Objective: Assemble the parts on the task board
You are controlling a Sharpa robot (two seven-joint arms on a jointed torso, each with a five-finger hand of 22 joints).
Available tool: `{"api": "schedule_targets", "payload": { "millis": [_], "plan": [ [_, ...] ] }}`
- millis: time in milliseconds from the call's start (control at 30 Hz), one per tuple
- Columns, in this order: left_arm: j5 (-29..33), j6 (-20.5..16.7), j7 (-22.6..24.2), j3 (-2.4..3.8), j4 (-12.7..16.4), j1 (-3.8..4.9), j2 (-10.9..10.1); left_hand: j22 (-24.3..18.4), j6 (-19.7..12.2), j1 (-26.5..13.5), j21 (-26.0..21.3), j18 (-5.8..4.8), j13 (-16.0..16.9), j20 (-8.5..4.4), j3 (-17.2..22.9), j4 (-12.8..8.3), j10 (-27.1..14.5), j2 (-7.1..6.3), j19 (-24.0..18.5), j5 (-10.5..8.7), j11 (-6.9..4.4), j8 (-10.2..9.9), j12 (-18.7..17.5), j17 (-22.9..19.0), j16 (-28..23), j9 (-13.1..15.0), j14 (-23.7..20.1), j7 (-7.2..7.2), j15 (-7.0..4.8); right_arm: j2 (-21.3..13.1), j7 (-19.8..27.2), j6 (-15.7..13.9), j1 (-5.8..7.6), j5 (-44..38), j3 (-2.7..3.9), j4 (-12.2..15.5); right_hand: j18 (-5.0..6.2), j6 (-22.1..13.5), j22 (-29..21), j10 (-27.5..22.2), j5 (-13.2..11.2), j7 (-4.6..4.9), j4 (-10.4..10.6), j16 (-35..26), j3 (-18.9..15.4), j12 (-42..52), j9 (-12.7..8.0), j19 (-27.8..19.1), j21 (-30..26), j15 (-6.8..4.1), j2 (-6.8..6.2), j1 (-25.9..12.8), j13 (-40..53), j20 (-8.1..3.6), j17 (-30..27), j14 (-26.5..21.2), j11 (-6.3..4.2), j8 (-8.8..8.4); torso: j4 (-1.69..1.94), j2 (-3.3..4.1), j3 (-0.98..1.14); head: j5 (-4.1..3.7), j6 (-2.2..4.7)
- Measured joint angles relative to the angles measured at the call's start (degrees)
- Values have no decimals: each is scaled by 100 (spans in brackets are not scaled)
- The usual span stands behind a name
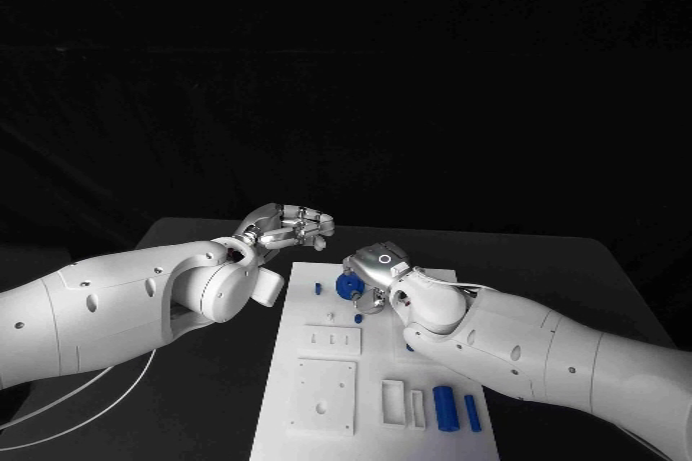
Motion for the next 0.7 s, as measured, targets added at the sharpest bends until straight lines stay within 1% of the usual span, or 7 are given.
{"api": "schedule_targets", "payload": {
  "millis": [133,467,500,633,700],
  "plan": [
    [0,0,0,1,2,0,3,0,0,0,0,0,0,0,0,0,0,0,0,0,0,0,0,0,0,0,0,0,0,20,5,26,-24,5,-40,-94,0,1,0,0,0,0,0,0,0,0,0,1,0,6,0,0,-10,1,0,6,0,-7,0,-1,0,5,-3],
    [0,0,-1,1,3,1,11,-1,0,0,0,0,-1,0,0,0,0,0,0,0,0,0,0,0,0,2,0,0,0,82,43,30,-25,50,-52,-260,0,2,0,0,0,-1,0,-23,0,-5,-1,8,0,-13,0,0,-32,10,-1,-13,0,-22,-3,-4,6,32,-12],
    [0,0,-1,1,3,1,11,-1,0,0,0,0,-1,0,0,0,0,0,0,0,0,0,0,0,0,4,0,0,0,89,48,30,-25,60,-56,-278,1,2,0,-42,-23,-1,0,-23,0,-66,-1,8,0,-13,-27,-27,-69,10,-1,-13,5,-22,-3,-4,6,33,-12],
    [-1,0,-2,1,1,1,13,-1,0,0,0,0,-1,0,0,0,0,0,0,0,0,0,0,0,0,4,0,0,0,120,70,29,-25,103,-69,-322,0,10,0,-129,-108,-9,16,-66,-17,-156,-35,-14,-1,-13,-31,-31,-142,-9,-1,-13,43,-76,-6,-5,7,41,-12],
    [-1,0,-2,1,0,2,16,-1,0,0,0,0,-1,0,0,0,0,0,0,0,0,0,0,0,0,4,0,0,0,129,78,28,-25,124,-71,-331,0,8,0,-189,-213,-8,16,-67,-17,-214,-50,-34,-1,-9,-31,-31,-179,-11,-1,-18,62,-119,-7,-5,9,45,-12]
  ]
}}
